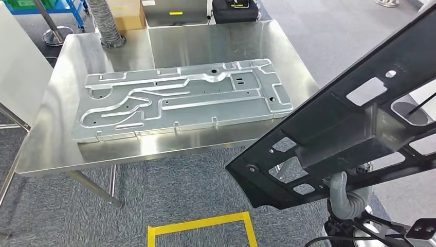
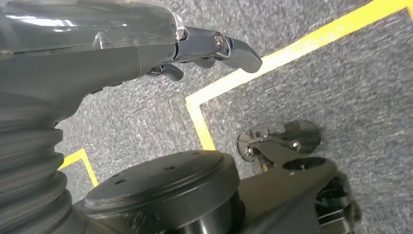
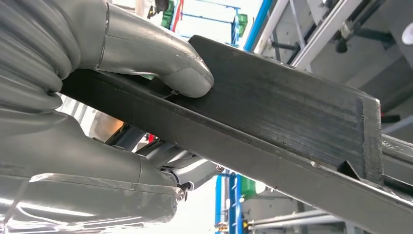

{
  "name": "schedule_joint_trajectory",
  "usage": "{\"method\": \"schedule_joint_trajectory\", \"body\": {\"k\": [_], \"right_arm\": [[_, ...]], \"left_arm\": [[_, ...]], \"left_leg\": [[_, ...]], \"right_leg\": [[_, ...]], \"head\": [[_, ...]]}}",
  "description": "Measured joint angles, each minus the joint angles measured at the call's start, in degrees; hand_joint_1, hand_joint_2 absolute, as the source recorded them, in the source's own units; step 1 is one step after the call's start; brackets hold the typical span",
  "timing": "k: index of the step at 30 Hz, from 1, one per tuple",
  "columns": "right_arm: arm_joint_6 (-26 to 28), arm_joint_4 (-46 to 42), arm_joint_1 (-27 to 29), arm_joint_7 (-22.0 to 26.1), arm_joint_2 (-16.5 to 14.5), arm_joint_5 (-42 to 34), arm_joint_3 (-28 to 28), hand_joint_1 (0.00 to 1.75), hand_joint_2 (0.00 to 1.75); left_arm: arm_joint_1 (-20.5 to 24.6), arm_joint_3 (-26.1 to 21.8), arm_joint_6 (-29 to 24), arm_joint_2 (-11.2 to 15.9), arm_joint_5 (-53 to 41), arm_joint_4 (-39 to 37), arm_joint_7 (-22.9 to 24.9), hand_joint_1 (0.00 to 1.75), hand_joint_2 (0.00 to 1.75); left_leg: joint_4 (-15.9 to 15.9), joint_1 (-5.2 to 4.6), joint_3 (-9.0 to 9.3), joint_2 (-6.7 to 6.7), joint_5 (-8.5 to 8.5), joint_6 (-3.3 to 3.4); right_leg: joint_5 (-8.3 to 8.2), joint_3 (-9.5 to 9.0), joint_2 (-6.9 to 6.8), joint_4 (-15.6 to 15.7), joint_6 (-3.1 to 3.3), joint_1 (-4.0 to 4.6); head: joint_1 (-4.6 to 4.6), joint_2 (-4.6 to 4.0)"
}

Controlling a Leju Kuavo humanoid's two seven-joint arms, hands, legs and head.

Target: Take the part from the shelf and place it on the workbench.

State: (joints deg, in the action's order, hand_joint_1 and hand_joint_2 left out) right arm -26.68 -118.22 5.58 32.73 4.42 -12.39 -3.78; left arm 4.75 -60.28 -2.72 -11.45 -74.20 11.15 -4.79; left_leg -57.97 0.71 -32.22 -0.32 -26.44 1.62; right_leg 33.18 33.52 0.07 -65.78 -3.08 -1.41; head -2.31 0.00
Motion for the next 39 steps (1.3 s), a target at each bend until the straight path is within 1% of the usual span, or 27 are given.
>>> {"method": "schedule_joint_trajectory", "body": {"k": [1,2,3,4,6,7,8,10,13,15,17,18,19,21,22,23,24,27,29,30,32,33,34,35,37,38,39], "right_arm": [[0.03,0.00,-0.06,-0.11,0.00,0.03,0.00,1.75,1.75],[0.08,0.00,-0.08,-0.30,0.00,0.08,0.00,1.75,1.75],[0.15,0.00,-0.11,-0.56,0.01,0.14,0.00,1.75,1.75],[0.22,0.00,-0.19,-0.84,0.01,0.22,0.00,1.75,1.75],[0.33,-0.01,-0.49,-1.20,0.01,0.38,0.00,1.75,1.75],[0.37,-0.03,-0.68,-1.32,0.00,0.46,0.01,1.75,1.75],[0.40,-0.07,-0.88,-1.43,0.00,0.54,0.02,1.75,1.75],[0.43,-0.16,-1.20,-1.70,0.00,0.66,0.05,1.75,1.75],[0.49,-0.20,-1.73,-1.97,0.00,0.63,0.08,1.75,1.75],[0.55,-0.20,-2.22,-2.10,0.01,0.54,0.09,1.75,1.75],[0.61,-0.18,-2.51,-2.33,0.02,0.48,0.10,1.75,1.75],[0.64,-0.16,-2.55,-2.45,0.02,0.46,0.10,1.75,1.75],[0.68,-0.15,-2.57,-2.54,0.02,0.44,0.12,1.75,1.75],[0.69,-0.14,-2.62,-2.61,0.02,0.41,0.16,1.75,1.75],[0.69,-0.13,-2.67,-2.62,0.02,0.40,0.19,1.75,1.75],[0.69,-0.13,-2.72,-2.64,0.02,0.39,0.20,1.75,1.75],[0.70,-0.13,-2.78,-2.69,0.02,0.39,0.20,1.75,1.75],[0.75,-0.15,-2.90,-2.79,-0.12,0.40,0.27,1.75,1.75],[0.81,-0.17,-3.02,-2.76,-0.18,0.39,0.31,1.75,1.75],[0.81,-0.17,-3.04,-2.75,-0.19,0.39,0.33,1.75,1.75],[0.75,-0.10,-3.04,-2.72,-0.20,0.40,0.36,1.75,1.75],[0.72,-0.04,-3.03,-2.72,-0.20,0.41,0.37,1.75,1.75],[0.70,0.02,-3.04,-2.72,-0.20,0.43,0.37,1.75,1.75],[0.68,0.07,-3.12,-2.79,-0.20,0.54,0.37,1.75,1.75],[0.70,0.22,-3.48,-3.08,-0.20,1.06,0.37,1.75,1.75],[0.77,0.36,-3.80,-3.33,-0.20,1.51,0.39,1.75,1.75],[0.95,0.59,-4.22,-3.67,-0.20,2.08,0.40,1.75,1.75]], "left_arm": [[0.01,0.01,0.02,-0.01,-0.01,0.00,0.00,0.00,1.75],[0.00,0.01,0.05,-0.02,-0.03,0.00,0.00,0.00,1.75],[-0.05,0.01,0.09,-0.03,-0.07,0.00,0.01,0.00,1.75],[-0.09,0.01,0.13,-0.04,-0.12,0.00,0.01,0.00,1.75],[-0.13,0.00,0.19,-0.09,-0.22,-0.01,0.02,0.00,1.75],[-0.10,0.00,0.21,-0.13,-0.24,-0.02,0.03,0.00,1.75],[-0.06,0.01,0.23,-0.17,-0.26,-0.03,0.04,0.00,1.75],[0.01,0.01,0.27,-0.22,-0.28,-0.04,0.09,0.00,1.75],[0.22,0.01,0.24,-0.20,-0.42,-0.01,0.10,0.00,1.75],[0.29,0.02,0.24,-0.18,-0.53,0.00,0.07,0.00,1.75],[0.46,0.01,0.30,-0.18,-0.57,0.00,0.02,0.00,1.75],[0.57,0.00,0.32,-0.16,-0.58,0.00,0.01,0.00,1.75],[0.66,0.00,0.32,-0.14,-0.62,0.00,0.03,0.00,1.75],[0.60,0.00,0.32,-0.08,-0.68,0.00,0.11,0.00,1.75],[0.50,0.00,0.33,-0.08,-0.69,0.00,0.14,0.00,1.75],[0.45,0.01,0.34,-0.08,-0.69,0.00,0.17,0.00,1.75],[0.39,0.01,0.34,-0.09,-0.69,0.00,0.18,0.00,1.75],[0.31,0.00,0.34,-0.09,-0.68,0.00,0.12,0.00,1.75],[0.29,0.00,0.34,-0.09,-0.68,0.00,0.08,0.00,1.75],[0.29,0.00,0.34,-0.09,-0.68,0.00,0.07,0.00,1.75],[0.29,0.00,0.34,-0.09,-0.68,0.00,0.07,0.00,1.75],[0.25,0.00,0.34,-0.09,-0.68,0.00,0.08,0.00,1.75],[0.21,0.00,0.34,-0.09,-0.69,0.00,0.08,0.00,1.75],[0.19,0.00,0.34,-0.09,-0.72,0.00,0.09,0.00,1.75],[0.20,0.00,0.40,-0.10,-0.80,0.00,-0.08,0.00,1.75],[0.24,0.01,0.53,-0.10,-0.84,0.00,-0.33,0.00,1.75],[0.27,0.01,0.72,-0.10,-0.91,0.00,-0.65,0.00,1.75]], "left_leg": [[-0.01,-0.15,0.17,0.00,-0.21,0.21],[-0.02,-0.33,0.41,-0.02,-0.45,0.38],[-0.03,-0.52,0.74,-0.07,-0.75,0.49],[-0.03,-0.71,1.19,-0.15,-1.08,0.55],[0.01,-0.97,2.23,-0.29,-1.84,0.50],[-0.01,-1.13,2.60,-0.36,-2.23,0.33],[0.00,-1.21,2.80,-0.37,-2.56,0.11],[0.18,-1.24,2.93,-0.27,-2.99,-0.45],[-0.95,-1.32,3.04,-0.05,-4.17,-1.31],[-6.83,-1.01,0.21,-0.03,-6.76,-1.96],[-14.23,-0.56,-4.37,-0.02,-8.93,-2.54],[-15.84,-0.36,-5.78,0.00,-8.55,-2.78],[-15.23,-0.18,-6.13,0.02,-6.95,-2.98],[-8.53,0.15,-4.09,0.12,-1.63,-3.15],[-4.98,0.15,-2.77,0.18,0.29,-3.06],[-2.38,0.11,-1.75,0.22,1.18,-2.75],[-1.06,0.02,-1.29,0.22,1.22,-2.39],[-0.23,-0.12,-0.93,0.01,0.61,-1.12],[0.37,0.02,-0.25,-0.02,0.53,-0.44],[0.54,0.05,0.06,0.00,0.41,-0.19],[0.57,-0.06,0.46,0.02,-0.01,0.14],[0.56,-0.11,0.74,-0.01,-0.28,0.19],[0.55,-0.15,1.12,-0.07,-0.59,0.18],[0.54,-0.16,1.64,-0.14,-0.95,0.10],[0.52,-0.26,2.71,-0.26,-1.76,-0.26],[0.48,-0.36,3.02,-0.29,-2.15,-0.55],[0.48,-0.44,3.17,-0.28,-2.45,-0.86]], "right_leg": [[1.33,2.59,0.00,-4.22,-0.01,0.06],[1.86,4.86,0.00,-7.46,0.04,0.11],[1.22,6.27,0.00,-8.78,0.20,0.16],[-0.61,6.51,0.00,-7.71,0.49,0.26],[-5.77,4.24,0.01,-0.55,1.44,0.71],[-7.43,2.86,-0.03,2.99,1.96,1.02],[-8.21,1.89,-0.08,5.39,2.36,1.28],[-7.89,1.29,-0.07,6.83,2.86,1.64],[-7.74,0.09,0.02,8.21,3.38,1.07],[-7.45,-0.98,-0.16,8.91,3.75,0.81],[-6.88,-1.61,-0.27,8.94,3.89,0.77],[-6.53,-1.99,-0.29,8.91,3.85,0.73],[-6.14,-2.49,-0.27,8.87,3.76,0.66],[-5.21,-3.68,-0.16,8.78,3.42,0.51],[-4.76,-4.11,-0.07,8.65,3.13,0.56],[-4.45,-4.27,0.00,8.53,2.80,0.61],[-4.26,-4.23,0.04,8.47,2.46,0.69],[-3.88,-4.20,-0.01,8.47,1.43,0.60],[-2.41,-3.03,-0.05,5.65,0.84,0.46],[-1.10,-1.30,-0.05,2.41,0.64,0.41],[1.22,3.72,-0.04,-5.49,0.37,0.40],[1.15,5.65,-0.04,-7.86,0.31,0.39],[-0.08,6.58,-0.04,-8.10,0.34,0.39],[-2.41,6.26,-0.04,-5.92,0.47,0.40],[-7.32,3.56,-0.04,1.72,0.99,0.58],[-8.62,2.34,-0.01,4.81,1.32,0.73],[-9.01,1.64,0.03,6.55,1.65,0.90]], "head": [[-0.01,0.00],[-0.01,0.00],[-0.01,0.00],[0.00,0.00],[0.01,0.00],[0.01,0.00],[0.01,0.00],[0.01,0.00],[-0.01,0.00],[-0.03,0.00],[-0.03,0.00],[-0.03,0.00],[-0.03,0.00],[-0.03,0.00],[-0.03,0.00],[-0.03,0.00],[-0.02,0.00],[-0.01,0.00],[-0.01,0.00],[-0.01,0.00],[-0.01,0.00],[-0.01,0.00],[-0.01,0.00],[-0.01,0.00],[-0.01,0.00],[-0.01,0.00],[-0.01,0.00]]}}
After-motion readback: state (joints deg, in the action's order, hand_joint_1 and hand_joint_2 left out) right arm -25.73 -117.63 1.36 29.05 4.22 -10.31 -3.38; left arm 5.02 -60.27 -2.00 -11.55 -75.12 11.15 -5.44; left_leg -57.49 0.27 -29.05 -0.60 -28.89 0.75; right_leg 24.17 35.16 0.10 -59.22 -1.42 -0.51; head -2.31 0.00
